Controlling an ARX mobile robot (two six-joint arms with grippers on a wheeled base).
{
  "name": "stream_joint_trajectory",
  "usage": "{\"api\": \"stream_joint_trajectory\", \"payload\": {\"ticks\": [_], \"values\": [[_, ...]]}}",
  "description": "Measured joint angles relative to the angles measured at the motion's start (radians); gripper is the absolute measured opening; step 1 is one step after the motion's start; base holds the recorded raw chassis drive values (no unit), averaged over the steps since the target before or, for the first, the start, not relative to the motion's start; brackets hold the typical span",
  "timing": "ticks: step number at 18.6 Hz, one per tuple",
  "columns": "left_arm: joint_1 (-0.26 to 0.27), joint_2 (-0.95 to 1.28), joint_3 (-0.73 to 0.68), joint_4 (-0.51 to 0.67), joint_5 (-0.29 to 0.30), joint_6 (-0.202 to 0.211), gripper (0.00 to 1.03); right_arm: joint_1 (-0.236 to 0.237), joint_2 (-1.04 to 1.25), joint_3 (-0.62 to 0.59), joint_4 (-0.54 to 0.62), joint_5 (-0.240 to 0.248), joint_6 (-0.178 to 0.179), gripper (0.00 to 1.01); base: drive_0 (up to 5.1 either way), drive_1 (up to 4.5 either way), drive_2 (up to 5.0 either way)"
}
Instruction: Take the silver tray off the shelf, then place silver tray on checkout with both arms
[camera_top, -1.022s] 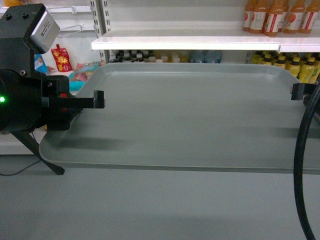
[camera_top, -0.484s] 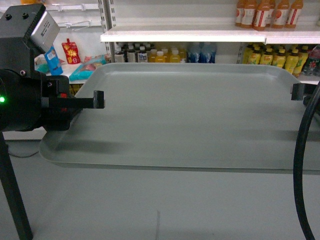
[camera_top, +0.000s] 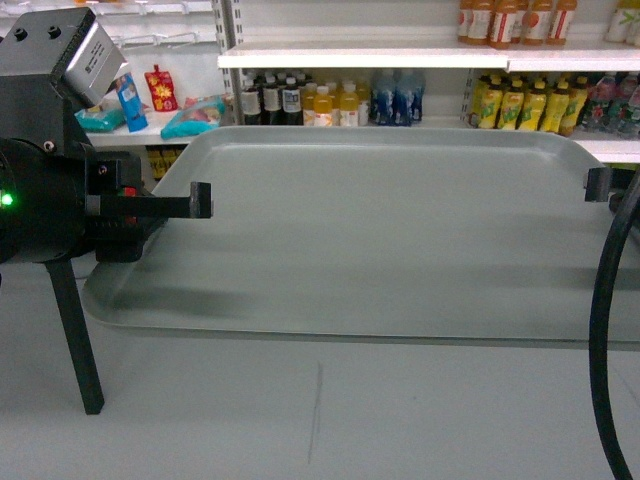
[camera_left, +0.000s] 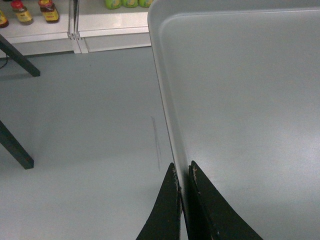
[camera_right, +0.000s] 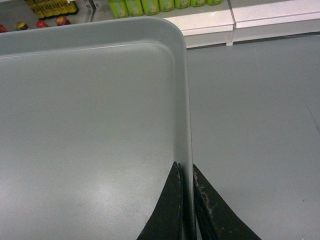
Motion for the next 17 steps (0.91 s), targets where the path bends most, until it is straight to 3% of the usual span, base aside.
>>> {"api": "stream_joint_trajectory", "payload": {"ticks": [14, 17], "values": [[0.0, -0.002, 0.0, 0.003, 0.0, 0.0, 0.03, 0.0, -0.002, 0.0, 0.005, 0.0, 0.0, 0.03, 0.1, -4.08, 4.2], [0.0, -0.003, 0.0, 0.003, 0.001, 0.0, 0.03, 0.0, -0.002, 0.0, 0.004, 0.0, 0.0, 0.03, 0.0, 0.0, 0.0]]}}
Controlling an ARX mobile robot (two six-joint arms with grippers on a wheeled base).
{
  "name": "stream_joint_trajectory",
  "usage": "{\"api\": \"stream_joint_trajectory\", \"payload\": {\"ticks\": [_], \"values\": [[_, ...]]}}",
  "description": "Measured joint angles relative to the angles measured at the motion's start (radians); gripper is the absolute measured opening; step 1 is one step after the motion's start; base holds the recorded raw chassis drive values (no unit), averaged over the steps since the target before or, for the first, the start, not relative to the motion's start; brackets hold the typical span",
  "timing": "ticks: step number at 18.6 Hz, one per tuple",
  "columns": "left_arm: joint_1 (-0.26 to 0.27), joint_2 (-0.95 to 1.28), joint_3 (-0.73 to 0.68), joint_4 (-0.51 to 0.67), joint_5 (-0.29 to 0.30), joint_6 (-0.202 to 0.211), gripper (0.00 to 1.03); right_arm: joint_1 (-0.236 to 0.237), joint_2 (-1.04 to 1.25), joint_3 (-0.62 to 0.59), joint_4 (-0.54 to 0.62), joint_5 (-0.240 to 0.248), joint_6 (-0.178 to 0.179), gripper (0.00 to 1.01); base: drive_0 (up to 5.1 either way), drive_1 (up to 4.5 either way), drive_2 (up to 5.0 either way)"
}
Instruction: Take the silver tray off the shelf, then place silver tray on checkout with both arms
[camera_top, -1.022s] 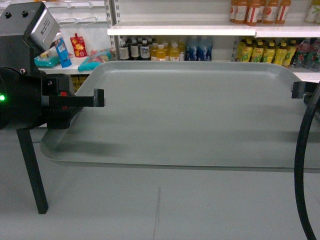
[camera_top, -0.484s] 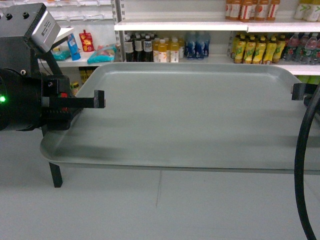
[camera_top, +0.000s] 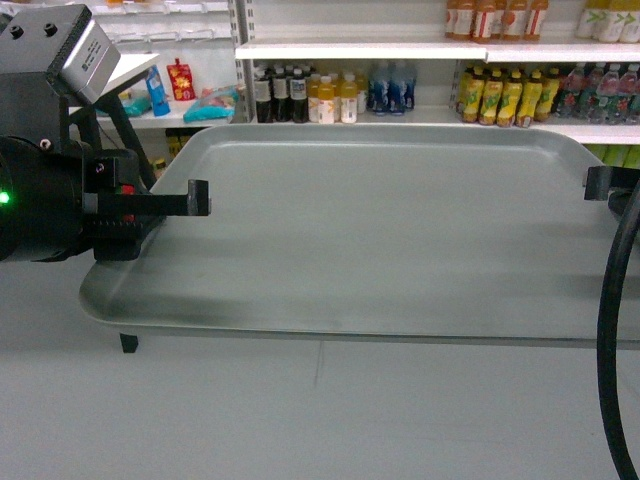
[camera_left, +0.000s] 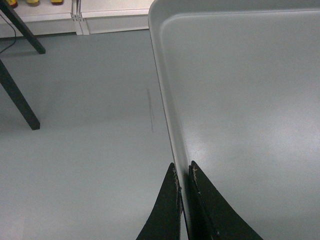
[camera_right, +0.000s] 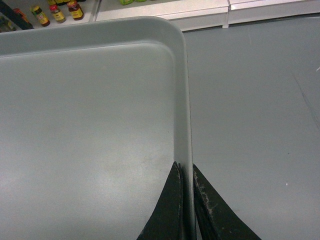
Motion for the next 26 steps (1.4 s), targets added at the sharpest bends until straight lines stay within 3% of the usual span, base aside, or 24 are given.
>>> {"api": "stream_joint_trajectory", "payload": {"ticks": [7, 26], "values": [[0.0, 0.0, 0.0, -0.002, 0.0, 0.0, 0.03, 0.0, 0.0, 0.0, 0.0, 0.0, 0.0, 0.03, 0.0, 0.0, 0.0], [0.001, 0.0, 0.0, 0.001, 0.001, 0.0, 0.03, 0.0, 0.0, 0.0, 0.001, 0.0, 0.0, 0.03, -4.6, 2.61, 2.6]]}}
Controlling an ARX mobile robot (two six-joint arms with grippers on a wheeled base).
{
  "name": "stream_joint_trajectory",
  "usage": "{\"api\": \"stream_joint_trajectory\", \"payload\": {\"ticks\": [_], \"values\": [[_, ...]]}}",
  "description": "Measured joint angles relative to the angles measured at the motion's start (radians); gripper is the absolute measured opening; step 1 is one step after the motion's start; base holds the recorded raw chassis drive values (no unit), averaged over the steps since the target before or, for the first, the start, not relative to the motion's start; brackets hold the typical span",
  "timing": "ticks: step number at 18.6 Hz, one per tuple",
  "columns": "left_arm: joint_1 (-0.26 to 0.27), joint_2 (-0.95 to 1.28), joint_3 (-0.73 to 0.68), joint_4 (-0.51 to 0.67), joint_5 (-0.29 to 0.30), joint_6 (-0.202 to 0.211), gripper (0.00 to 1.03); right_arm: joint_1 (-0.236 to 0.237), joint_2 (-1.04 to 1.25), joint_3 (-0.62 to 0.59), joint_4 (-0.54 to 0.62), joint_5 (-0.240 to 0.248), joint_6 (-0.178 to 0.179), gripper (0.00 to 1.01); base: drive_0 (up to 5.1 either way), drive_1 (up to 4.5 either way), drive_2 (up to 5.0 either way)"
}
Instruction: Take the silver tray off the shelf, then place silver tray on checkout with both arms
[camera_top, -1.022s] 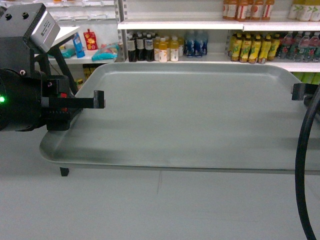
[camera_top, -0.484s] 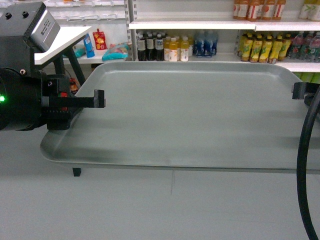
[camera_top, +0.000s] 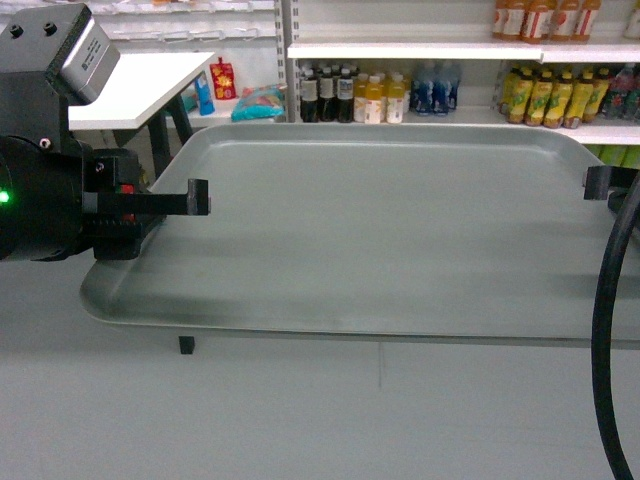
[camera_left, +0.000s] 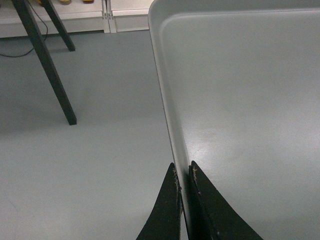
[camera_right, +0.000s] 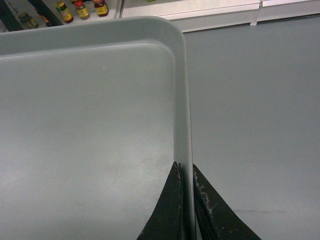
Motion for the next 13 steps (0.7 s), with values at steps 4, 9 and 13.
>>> {"api": "stream_joint_trajectory", "payload": {"ticks": [4, 9, 13], "values": [[-0.001, 0.0, 0.0, 0.0, 0.0, 0.0, 0.03, 0.0, 0.0, 0.0, 0.001, 0.0, 0.0, 0.03, -4.6, 2.68, 2.7], [0.0, 0.0, 0.0, -0.003, 0.0, 0.0, 0.03, 0.0, 0.0, 0.0, -0.001, 0.0, 0.0, 0.03, -4.6, 2.68, 2.7], [0.0, 0.0, 0.0, -0.005, 0.0, 0.0, 0.03, 0.0, 0.0, 0.0, -0.001, 0.0, 0.0, 0.03, -4.6, 2.68, 2.7]]}}
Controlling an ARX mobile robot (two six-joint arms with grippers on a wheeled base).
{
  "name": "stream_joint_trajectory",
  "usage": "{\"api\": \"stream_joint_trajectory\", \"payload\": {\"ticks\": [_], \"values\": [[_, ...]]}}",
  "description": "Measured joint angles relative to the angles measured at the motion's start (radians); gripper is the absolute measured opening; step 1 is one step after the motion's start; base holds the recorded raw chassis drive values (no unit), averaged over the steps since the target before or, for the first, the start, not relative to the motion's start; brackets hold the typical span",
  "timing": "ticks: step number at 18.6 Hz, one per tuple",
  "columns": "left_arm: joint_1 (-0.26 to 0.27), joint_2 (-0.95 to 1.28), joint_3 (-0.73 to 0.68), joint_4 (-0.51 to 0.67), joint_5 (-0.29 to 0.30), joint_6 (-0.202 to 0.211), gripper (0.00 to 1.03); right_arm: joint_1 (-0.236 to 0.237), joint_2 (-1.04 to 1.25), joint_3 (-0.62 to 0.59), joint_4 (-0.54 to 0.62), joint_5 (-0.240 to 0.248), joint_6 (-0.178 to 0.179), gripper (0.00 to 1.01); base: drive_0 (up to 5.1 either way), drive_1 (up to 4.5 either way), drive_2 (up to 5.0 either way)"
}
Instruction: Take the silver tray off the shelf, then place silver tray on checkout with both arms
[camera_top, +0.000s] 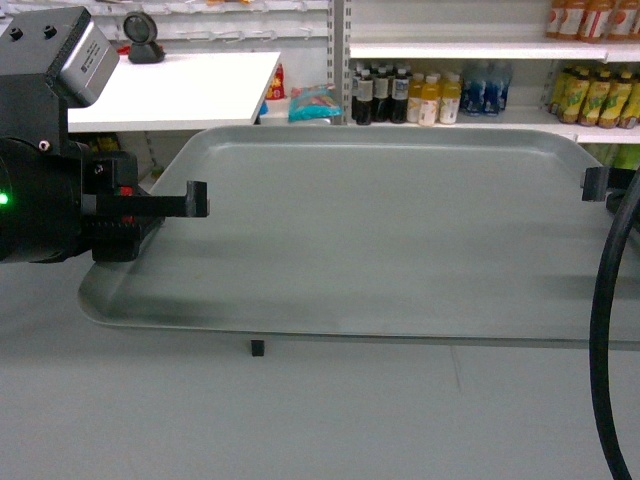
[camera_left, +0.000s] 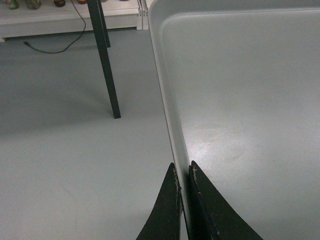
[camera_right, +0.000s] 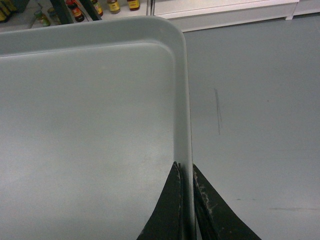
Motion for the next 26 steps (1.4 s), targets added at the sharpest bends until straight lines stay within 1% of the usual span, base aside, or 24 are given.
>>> {"api": "stream_joint_trajectory", "payload": {"ticks": [26], "values": [[0.0, 0.0, 0.0, 0.003, 0.0, 0.0, 0.03, 0.0, 0.001, 0.0, 0.001, 0.0, 0.0, 0.03, -4.9, 2.5, 2.5]]}}
